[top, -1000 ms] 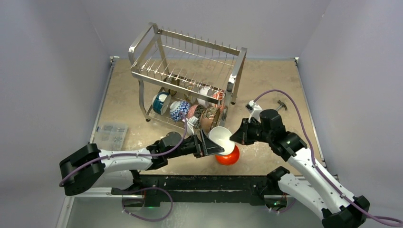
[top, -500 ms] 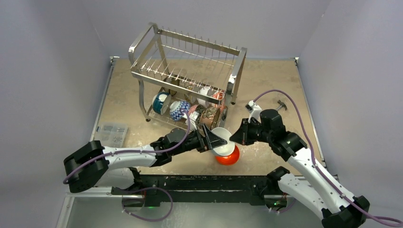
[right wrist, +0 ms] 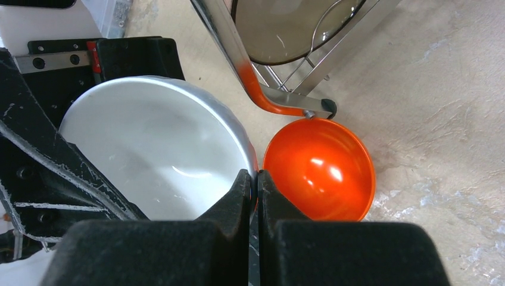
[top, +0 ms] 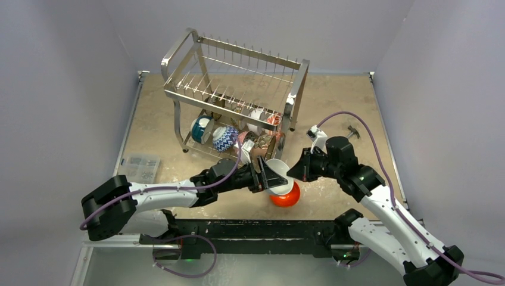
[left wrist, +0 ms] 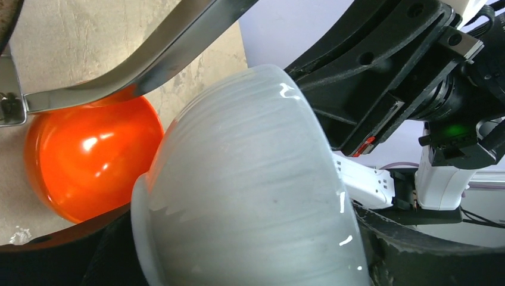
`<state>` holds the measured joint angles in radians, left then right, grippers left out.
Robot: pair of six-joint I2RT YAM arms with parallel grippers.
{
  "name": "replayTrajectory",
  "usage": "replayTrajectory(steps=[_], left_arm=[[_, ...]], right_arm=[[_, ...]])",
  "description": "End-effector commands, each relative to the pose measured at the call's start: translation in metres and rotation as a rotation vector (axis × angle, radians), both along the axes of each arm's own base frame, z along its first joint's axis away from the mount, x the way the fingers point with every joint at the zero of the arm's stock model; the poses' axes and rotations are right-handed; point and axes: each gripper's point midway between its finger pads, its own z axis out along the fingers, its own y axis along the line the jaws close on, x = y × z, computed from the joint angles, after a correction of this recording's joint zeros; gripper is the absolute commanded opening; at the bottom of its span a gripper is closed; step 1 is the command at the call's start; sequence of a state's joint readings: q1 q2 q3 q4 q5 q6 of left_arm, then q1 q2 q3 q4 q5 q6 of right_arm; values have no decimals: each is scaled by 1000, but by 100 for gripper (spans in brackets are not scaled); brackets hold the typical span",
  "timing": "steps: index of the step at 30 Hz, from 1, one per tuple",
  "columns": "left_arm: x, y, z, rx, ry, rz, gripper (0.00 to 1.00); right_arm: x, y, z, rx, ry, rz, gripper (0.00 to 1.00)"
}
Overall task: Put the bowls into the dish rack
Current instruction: Turn the bowl upside down on the dish rack.
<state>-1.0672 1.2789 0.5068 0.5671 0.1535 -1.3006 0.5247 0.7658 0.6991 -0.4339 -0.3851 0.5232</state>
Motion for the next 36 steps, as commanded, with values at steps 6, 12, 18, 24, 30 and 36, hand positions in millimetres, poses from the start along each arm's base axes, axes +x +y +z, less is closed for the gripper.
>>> replayTrajectory(steps=[6, 12, 18, 24, 30, 36], left_arm=[[-2, -9, 37, -100, -40, -30, 62], [-4, -8, 41, -110, -43, -38, 43], [-2, -1, 47, -82, -83, -23, 35], [1, 14, 66, -11, -172, -2, 33], [-2, 30, 108, 63, -297, -26, 32], [-8, 39, 165, 40, -371, -65, 32]], right_arm=[[9, 12, 37, 82, -103, 31, 0], [14, 10, 43, 75, -124, 7, 24], [16, 9, 50, 77, -141, -6, 65], [18, 2, 63, 88, -163, -59, 80], [32, -31, 86, 62, -221, -294, 93], [34, -35, 86, 58, -223, -322, 95]])
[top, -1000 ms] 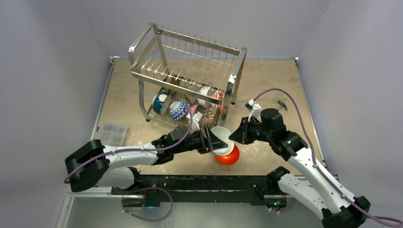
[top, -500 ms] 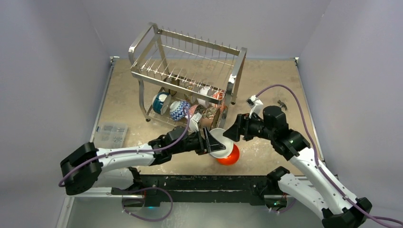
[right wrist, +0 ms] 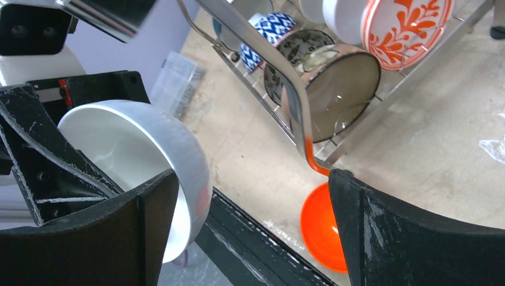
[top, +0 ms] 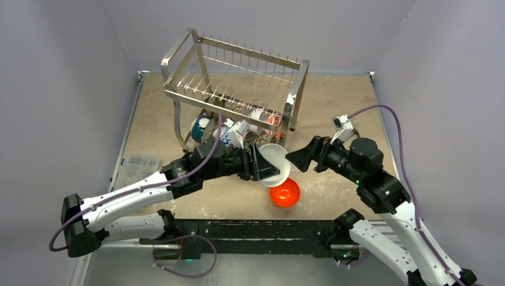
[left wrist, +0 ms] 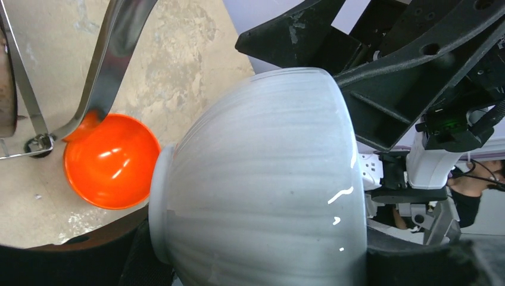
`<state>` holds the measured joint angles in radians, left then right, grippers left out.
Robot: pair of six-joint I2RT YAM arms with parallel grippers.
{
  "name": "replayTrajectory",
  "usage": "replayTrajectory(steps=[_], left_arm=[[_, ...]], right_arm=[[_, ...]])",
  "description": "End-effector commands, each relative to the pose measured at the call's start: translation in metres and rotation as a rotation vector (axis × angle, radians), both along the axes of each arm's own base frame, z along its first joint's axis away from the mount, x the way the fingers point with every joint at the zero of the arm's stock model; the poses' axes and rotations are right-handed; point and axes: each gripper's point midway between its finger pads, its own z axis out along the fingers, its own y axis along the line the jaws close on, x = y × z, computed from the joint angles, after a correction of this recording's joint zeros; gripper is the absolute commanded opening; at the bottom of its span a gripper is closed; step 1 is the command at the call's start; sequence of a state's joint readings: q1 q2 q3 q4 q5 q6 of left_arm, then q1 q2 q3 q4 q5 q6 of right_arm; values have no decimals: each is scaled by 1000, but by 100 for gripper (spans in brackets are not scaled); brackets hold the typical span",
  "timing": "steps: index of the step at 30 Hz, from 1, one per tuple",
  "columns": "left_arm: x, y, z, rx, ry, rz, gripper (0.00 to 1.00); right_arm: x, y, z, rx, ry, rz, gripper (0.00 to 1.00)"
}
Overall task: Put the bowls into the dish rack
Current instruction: Turn the bowl upside down on the dish rack.
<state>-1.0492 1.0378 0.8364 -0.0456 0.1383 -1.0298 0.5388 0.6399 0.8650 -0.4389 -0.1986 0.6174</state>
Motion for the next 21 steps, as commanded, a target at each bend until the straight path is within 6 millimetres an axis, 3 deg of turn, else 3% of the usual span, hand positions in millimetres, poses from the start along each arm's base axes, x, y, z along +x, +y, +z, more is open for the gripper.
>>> replayTrajectory(steps=[1, 6, 12, 15, 21], left_arm=[[-9, 10, 82, -93, -146, -72, 32], [-9, 9, 132, -163, -192, -170, 30], [-4, 7, 176, -264, -240, -252, 25], [-3, 4, 182, -252, -260, -281, 25], [12, 6, 163, -141, -259, -228, 21]], right_arm=[[15, -17, -9, -47, 18, -125, 95], [15, -10, -19, -44, 40, -92, 95], [14, -10, -23, -47, 50, -90, 95], [12, -11, -18, -36, 34, -90, 95], [2, -3, 16, 40, -67, -18, 99]])
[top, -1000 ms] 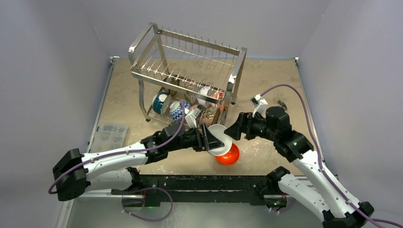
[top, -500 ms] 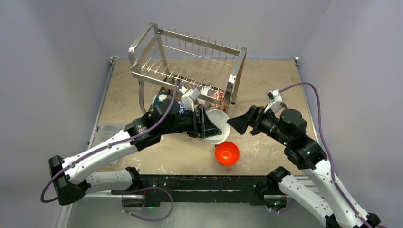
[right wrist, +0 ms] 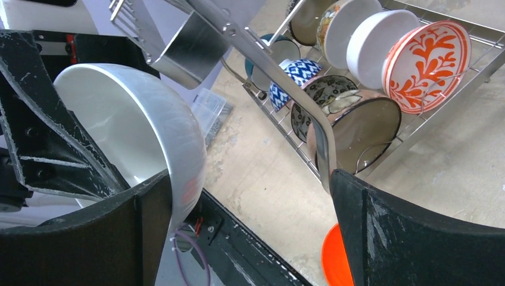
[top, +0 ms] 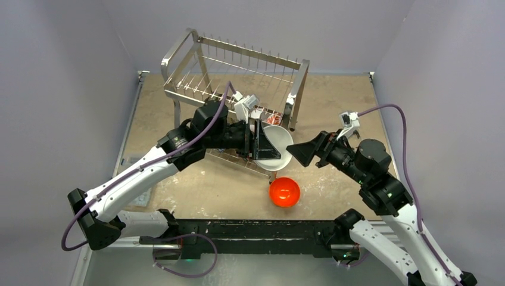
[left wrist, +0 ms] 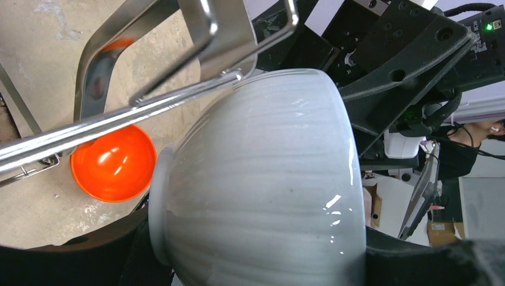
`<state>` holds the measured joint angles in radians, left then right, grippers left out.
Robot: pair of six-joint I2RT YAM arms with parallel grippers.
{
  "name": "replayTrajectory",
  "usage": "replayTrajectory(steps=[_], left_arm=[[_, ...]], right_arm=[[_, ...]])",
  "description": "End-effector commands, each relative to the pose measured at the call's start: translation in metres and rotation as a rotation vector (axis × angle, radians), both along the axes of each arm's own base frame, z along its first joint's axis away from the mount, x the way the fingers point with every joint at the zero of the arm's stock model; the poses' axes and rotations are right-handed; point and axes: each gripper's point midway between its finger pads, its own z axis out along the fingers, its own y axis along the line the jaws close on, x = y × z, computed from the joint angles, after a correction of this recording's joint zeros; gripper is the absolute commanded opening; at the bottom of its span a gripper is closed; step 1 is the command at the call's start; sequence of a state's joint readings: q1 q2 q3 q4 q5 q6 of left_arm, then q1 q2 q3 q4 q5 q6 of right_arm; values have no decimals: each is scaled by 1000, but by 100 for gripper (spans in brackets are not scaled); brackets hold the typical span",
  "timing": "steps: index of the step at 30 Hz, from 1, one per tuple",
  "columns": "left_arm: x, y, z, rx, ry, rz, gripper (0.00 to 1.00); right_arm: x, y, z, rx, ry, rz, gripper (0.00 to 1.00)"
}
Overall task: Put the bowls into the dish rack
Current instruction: Turn the bowl upside down on the dish rack.
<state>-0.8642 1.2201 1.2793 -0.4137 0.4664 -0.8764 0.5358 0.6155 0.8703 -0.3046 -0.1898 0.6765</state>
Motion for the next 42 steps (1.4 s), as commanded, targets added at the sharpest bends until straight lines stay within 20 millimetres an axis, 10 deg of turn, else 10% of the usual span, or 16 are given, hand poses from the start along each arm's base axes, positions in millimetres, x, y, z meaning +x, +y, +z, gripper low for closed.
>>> replayTrajectory(steps=[1, 14, 27, 42], left_arm=[[-9, 6, 96, -219, -241, -54, 20], [-3, 34, 95, -101, -301, 53, 16], [10, 24, 178, -294, -432, 78, 13], [153, 54, 193, -273, -490, 296, 4]], right_arm=[[-8, -6, -18, -70, 18, 17, 99], [-39, -12, 56, 88, -279, 80, 99], [-29, -6, 18, 50, -164, 76, 99], [-33, 1, -5, 24, -127, 129, 99]])
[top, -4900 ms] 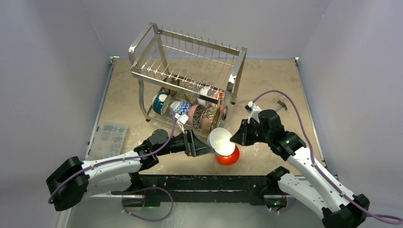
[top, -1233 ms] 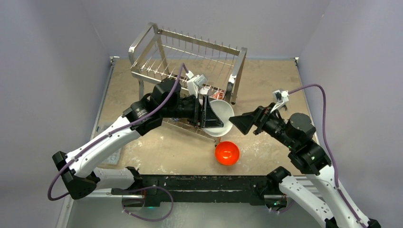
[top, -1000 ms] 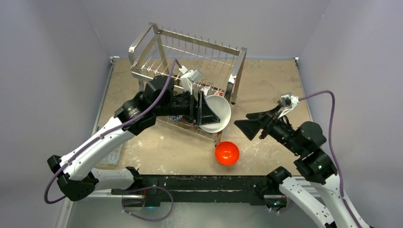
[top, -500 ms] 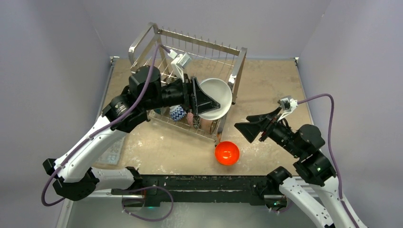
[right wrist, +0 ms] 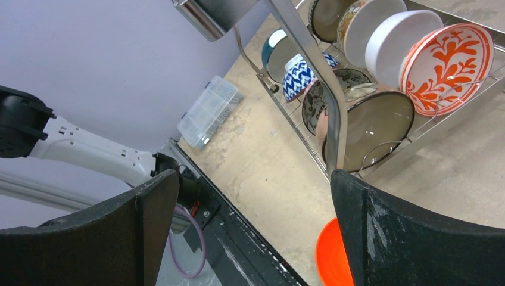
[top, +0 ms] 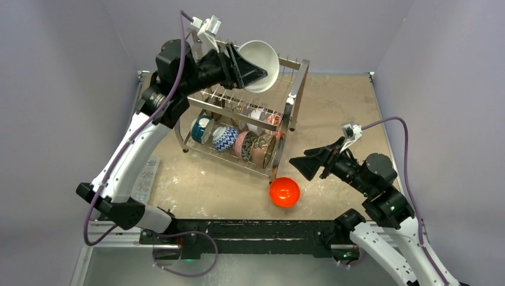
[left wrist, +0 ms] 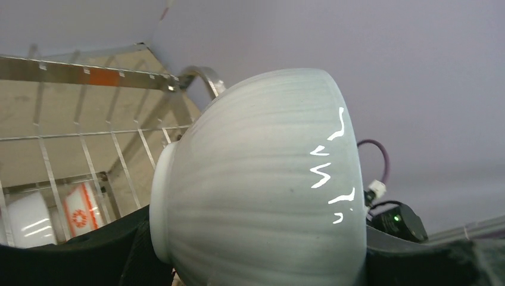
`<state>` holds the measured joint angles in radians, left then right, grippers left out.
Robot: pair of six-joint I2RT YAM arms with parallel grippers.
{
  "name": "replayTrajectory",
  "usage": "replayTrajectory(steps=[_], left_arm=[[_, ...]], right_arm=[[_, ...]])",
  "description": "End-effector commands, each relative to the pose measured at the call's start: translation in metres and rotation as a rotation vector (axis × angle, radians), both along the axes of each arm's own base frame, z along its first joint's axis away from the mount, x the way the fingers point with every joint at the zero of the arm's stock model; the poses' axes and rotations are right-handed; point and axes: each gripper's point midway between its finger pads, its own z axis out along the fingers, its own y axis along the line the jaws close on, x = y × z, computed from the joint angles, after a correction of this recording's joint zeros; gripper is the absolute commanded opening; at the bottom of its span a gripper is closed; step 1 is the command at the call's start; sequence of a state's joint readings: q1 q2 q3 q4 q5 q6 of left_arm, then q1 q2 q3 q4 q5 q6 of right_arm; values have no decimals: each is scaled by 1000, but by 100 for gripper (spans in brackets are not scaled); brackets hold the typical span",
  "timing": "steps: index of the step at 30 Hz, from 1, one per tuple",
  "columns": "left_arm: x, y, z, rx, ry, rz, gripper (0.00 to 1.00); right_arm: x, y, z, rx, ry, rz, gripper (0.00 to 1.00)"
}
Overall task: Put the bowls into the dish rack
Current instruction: Turn the bowl upside down on the dish rack.
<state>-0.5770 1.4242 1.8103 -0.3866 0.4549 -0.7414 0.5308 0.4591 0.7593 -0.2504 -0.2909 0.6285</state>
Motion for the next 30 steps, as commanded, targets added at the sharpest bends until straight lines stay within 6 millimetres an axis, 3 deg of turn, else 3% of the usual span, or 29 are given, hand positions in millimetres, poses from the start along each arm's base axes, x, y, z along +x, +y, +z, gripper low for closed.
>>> replayTrajectory(steps=[1, 5, 13, 16, 22, 30], left_arm=[[35, 18, 33, -71, -110, 38, 2], [80, 41, 14, 53, -156, 240, 0], [122, 109, 6, 387, -343, 613, 0], [129, 127, 1, 519, -409, 677, 0], [135, 146, -10, 760, -509, 726, 0], [121, 146, -18, 1139, -713, 792, 0]], right_arm=[[-2, 2, -3, -10, -11, 25, 99], [-2, 1, -9, -21, 4, 17, 99], [3, 2, -21, -50, 27, 12, 99], [6, 4, -26, -60, 36, 16, 99], [9, 6, -32, -73, 47, 17, 99], [10, 6, -39, -83, 53, 16, 99]])
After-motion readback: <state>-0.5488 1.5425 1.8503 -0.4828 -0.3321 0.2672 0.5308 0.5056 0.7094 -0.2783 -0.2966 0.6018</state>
